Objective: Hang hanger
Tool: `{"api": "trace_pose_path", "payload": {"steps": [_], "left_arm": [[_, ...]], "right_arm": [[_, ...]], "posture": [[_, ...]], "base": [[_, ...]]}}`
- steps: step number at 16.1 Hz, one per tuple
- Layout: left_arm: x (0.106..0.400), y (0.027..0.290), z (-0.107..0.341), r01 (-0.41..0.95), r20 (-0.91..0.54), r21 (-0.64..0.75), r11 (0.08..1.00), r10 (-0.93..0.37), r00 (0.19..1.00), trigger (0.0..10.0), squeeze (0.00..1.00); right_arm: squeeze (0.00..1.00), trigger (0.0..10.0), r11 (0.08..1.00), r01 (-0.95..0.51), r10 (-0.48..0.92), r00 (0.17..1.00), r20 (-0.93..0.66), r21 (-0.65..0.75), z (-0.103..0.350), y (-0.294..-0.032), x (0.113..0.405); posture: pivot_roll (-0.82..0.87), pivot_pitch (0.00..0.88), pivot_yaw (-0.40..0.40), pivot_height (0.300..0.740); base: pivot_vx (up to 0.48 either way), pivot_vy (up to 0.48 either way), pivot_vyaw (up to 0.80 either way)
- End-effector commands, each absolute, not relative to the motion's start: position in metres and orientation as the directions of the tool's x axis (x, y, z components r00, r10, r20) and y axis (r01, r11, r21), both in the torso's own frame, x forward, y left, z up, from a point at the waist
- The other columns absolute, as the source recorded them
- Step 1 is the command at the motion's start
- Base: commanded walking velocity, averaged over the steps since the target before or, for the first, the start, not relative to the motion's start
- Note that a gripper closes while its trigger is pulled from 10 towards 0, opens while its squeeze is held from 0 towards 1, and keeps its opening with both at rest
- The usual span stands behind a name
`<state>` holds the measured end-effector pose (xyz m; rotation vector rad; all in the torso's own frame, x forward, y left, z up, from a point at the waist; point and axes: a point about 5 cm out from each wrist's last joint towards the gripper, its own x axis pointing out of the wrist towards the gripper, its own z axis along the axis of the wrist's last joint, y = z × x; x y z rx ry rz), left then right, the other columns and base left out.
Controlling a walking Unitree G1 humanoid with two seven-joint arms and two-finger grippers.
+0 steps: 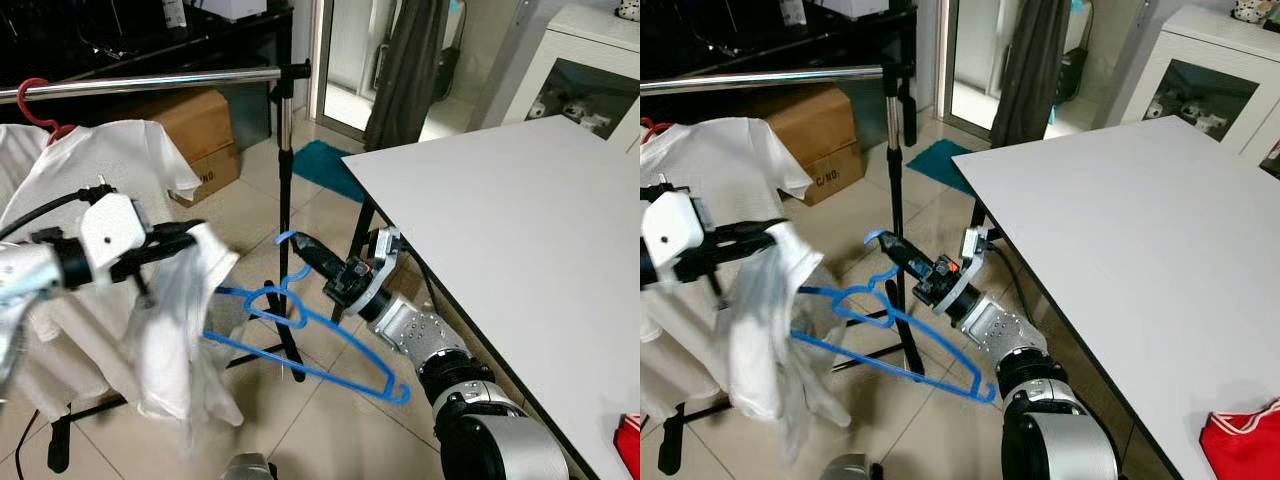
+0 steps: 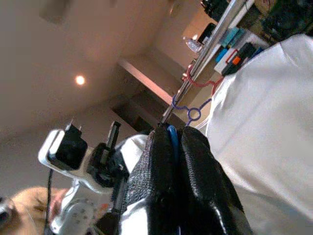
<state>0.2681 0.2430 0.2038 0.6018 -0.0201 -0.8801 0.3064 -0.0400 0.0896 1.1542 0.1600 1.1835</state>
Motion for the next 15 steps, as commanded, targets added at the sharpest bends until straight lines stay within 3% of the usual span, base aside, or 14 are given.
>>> {"api": "trace_pose_path", "payload": {"steps": [1, 2, 4, 7, 8, 15], "left_arm": [[0.268, 0.238, 0.217, 0.692, -0.158, 0.521, 0.500, -0.740, 0.654, 10.0, 0.00], [0.262, 0.234, 0.204, 0.727, -0.160, 0.447, 0.522, -0.753, 0.639, 10.0, 0.00], [0.257, 0.233, 0.194, 0.756, -0.186, 0.395, 0.522, -0.760, 0.623, 10.0, 0.00], [0.246, 0.230, 0.182, 0.809, -0.234, 0.311, 0.499, -0.785, 0.573, 10.0, 0.00], [0.243, 0.229, 0.182, 0.816, -0.235, 0.297, 0.496, -0.790, 0.566, 10.0, 0.00], [0.240, 0.216, 0.175, 0.785, -0.194, 0.274, 0.555, -0.768, 0.611, 10.0, 0.00]], "right_arm": [[0.00, 10.0, -0.077, -0.667, 0.780, 0.422, 0.461, 0.741, 0.093, -0.030, 0.304], [0.00, 10.0, 0.017, -0.758, 0.798, 0.404, 0.448, 0.652, 0.099, -0.030, 0.307], [0.00, 10.0, 0.082, -0.816, 0.820, 0.381, 0.426, 0.573, 0.102, -0.032, 0.307], [0.00, 10.0, 0.247, -0.846, 0.798, 0.454, 0.396, 0.472, 0.109, -0.042, 0.317], [0.00, 10.0, 0.261, -0.842, 0.789, 0.468, 0.397, 0.472, 0.110, -0.046, 0.320], [0.00, 10.0, 0.045, -0.845, 0.796, 0.352, 0.492, 0.532, 0.111, -0.032, 0.305]], "posture": [[0.18, 0.000, 0.001, 0.740], [0.17, 0.000, -0.006, 0.740], [0.17, 0.000, -0.009, 0.740], [0.17, 0.000, -0.013, 0.740], [0.18, 0.000, -0.012, 0.740], [0.18, 0.000, -0.007, 0.740]], "base": [[0.000, 0.000, 0.00], [0.000, 0.000, 0.00], [0.000, 0.000, 0.00], [0.000, 0.000, 0.00], [0.000, 0.000, 0.00], [0.000, 0.000, 0.00]]}}
